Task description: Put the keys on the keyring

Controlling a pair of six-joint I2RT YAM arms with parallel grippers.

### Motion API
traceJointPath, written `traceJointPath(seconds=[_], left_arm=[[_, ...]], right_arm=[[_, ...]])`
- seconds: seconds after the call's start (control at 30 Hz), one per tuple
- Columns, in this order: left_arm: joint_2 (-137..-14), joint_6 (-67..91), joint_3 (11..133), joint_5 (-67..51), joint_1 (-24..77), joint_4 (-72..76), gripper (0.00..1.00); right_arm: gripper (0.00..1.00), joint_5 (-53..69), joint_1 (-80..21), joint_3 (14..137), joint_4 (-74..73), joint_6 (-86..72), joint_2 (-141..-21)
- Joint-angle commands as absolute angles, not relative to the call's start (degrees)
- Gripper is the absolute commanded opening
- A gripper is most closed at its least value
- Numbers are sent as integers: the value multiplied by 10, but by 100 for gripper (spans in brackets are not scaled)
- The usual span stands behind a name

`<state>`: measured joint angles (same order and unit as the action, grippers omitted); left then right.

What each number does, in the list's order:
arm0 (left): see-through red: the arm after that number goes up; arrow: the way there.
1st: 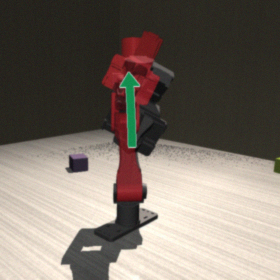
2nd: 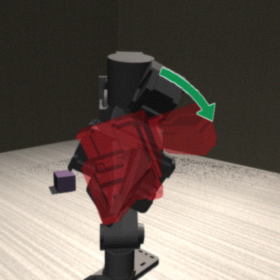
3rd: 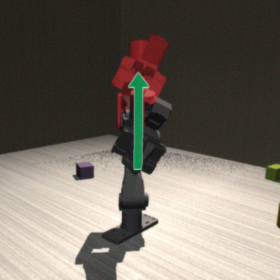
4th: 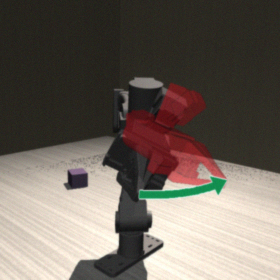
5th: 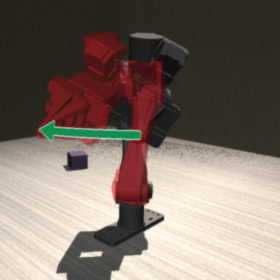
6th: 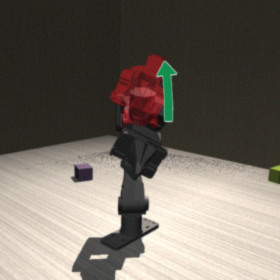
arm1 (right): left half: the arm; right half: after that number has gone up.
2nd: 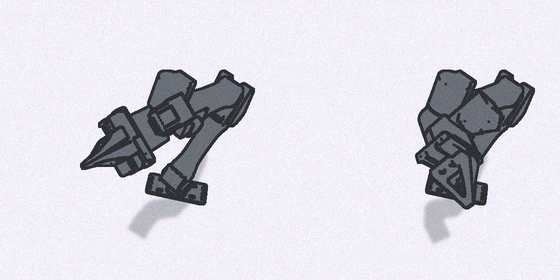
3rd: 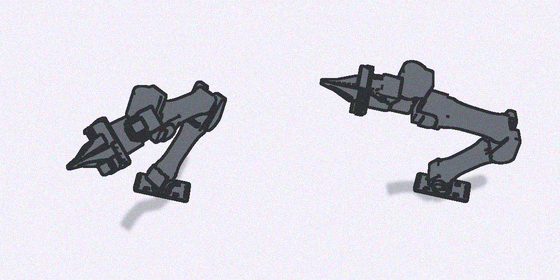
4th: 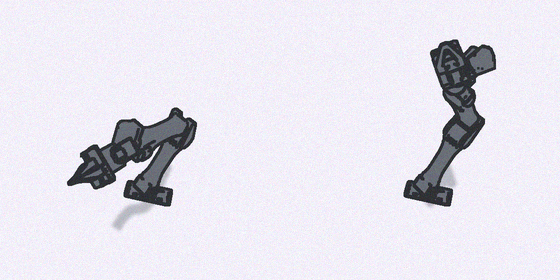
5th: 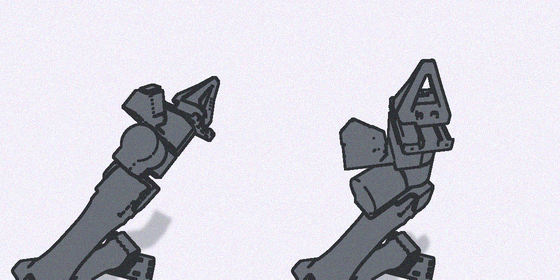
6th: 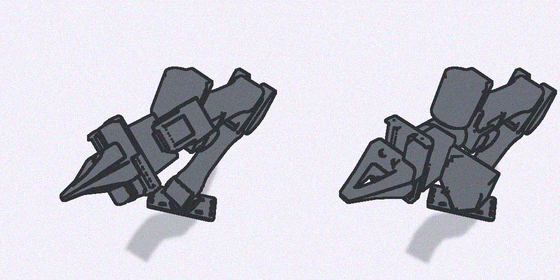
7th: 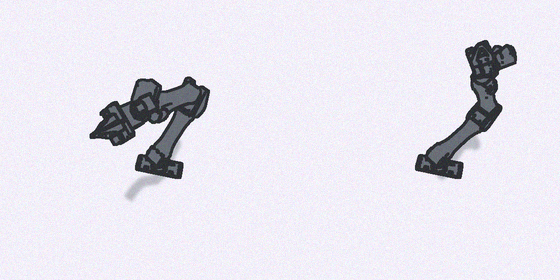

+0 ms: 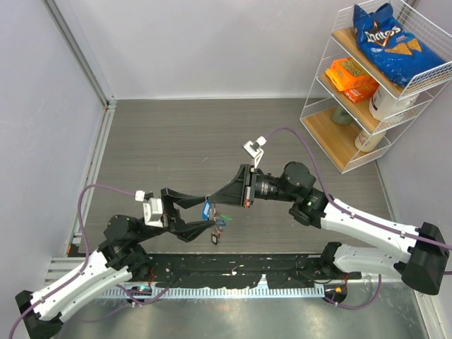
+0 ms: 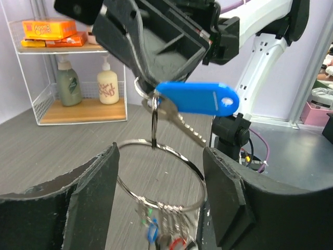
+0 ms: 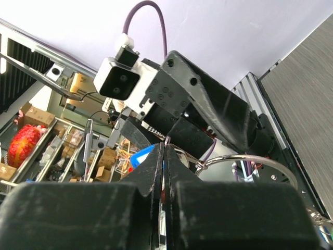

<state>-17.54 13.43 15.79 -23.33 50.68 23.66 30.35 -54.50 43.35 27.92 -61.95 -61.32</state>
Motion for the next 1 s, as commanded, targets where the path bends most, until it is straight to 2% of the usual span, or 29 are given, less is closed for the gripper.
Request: traceJointPath(seconds=[0.0, 0.27, 0.33, 0.4, 0.47, 0.7, 0.8, 0.97], left_arm=[[-181, 149, 171, -212, 510, 213, 74], [-199, 160, 185, -187, 510, 194, 72], [-207, 159, 190, -181, 510, 192, 65], [-215, 159, 198, -174, 509, 189, 51], [-223, 161, 203, -169, 510, 185, 42], [-232, 166, 205, -165, 510, 202, 19], [-239, 169, 208, -169, 510, 209, 0], [-251, 178, 211, -185, 510, 227, 0]], right_arm=[[6, 295, -541, 488, 293, -585, -582], [6, 286, -541, 503, 262, -558, -579], [6, 288, -541, 503, 264, -559, -579], [6, 291, -541, 501, 264, -558, -579], [6, 293, -541, 497, 264, -558, -578], [6, 287, -541, 486, 236, -540, -558], [6, 287, -537, 480, 226, -534, -548], [6, 291, -528, 461, 225, -538, -536]])
